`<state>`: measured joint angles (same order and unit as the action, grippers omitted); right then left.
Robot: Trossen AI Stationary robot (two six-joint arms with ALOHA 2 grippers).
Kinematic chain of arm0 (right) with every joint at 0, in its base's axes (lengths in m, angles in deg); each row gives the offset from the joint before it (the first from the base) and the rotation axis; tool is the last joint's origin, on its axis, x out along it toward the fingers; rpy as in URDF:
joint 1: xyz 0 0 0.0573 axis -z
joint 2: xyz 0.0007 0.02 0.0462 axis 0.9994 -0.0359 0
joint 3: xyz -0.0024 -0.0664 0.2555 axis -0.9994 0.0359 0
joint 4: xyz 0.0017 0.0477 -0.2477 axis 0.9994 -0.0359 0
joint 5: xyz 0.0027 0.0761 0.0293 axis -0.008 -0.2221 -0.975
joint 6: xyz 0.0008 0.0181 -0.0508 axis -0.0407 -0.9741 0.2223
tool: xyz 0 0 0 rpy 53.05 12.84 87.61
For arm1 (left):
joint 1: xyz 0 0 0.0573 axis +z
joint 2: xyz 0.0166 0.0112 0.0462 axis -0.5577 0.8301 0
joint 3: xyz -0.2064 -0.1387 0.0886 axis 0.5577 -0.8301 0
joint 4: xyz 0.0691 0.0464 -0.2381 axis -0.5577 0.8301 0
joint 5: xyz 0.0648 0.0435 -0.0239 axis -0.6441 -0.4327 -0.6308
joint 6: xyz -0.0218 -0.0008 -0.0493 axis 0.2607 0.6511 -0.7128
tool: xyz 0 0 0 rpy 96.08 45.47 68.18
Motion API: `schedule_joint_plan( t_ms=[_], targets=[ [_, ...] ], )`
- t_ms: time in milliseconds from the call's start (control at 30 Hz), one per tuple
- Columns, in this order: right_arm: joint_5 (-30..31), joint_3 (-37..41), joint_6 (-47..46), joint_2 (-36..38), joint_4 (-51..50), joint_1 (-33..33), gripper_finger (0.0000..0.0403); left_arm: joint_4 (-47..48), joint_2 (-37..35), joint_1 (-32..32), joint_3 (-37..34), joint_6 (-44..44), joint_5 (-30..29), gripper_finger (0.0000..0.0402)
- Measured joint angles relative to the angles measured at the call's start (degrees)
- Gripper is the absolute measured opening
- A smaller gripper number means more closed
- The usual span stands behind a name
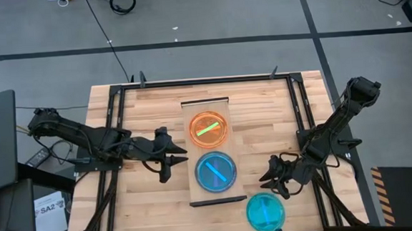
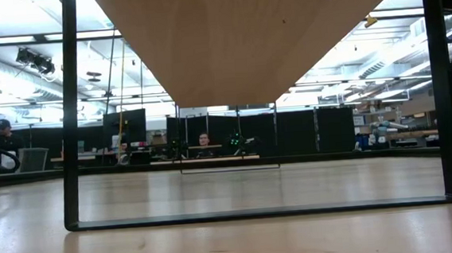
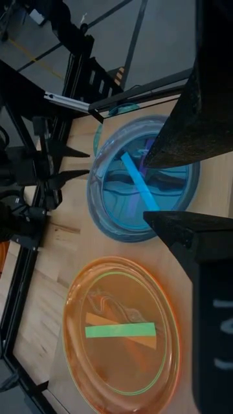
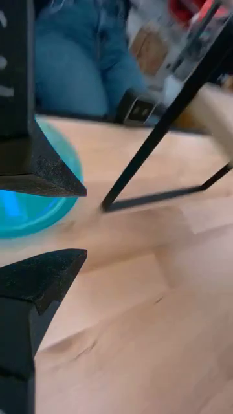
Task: Place and stack plates onto a shelf
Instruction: Stack the blue plate on top of the blue plate on the shelf
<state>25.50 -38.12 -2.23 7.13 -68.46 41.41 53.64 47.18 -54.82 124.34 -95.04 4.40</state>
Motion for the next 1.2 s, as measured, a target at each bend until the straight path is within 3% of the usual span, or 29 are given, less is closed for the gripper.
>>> schedule_joint_plan(
  t_ms=[267, 800, 1200],
  targets=[
    [-1.26, -0.03, -0.30, -0.57, 4.00, 0.23, 0.0147, 0.01, 0.02, 0.00, 0.02, -0.02, 0.01, 0.0123],
    [-6.86, -4.48, 0.89, -19.40, 4.27, 0.23, 0.0147, -0.04, 0.02, 0.00, 0.02, -0.44, 0.02, 0.0123],
    [-10.47, -4.58, -2.59, -23.04, 7.11, 0.23, 0.0147, -0.07, 0.02, 0.01, 0.02, -0.42, 0.01, 0.0123]
  ],
)
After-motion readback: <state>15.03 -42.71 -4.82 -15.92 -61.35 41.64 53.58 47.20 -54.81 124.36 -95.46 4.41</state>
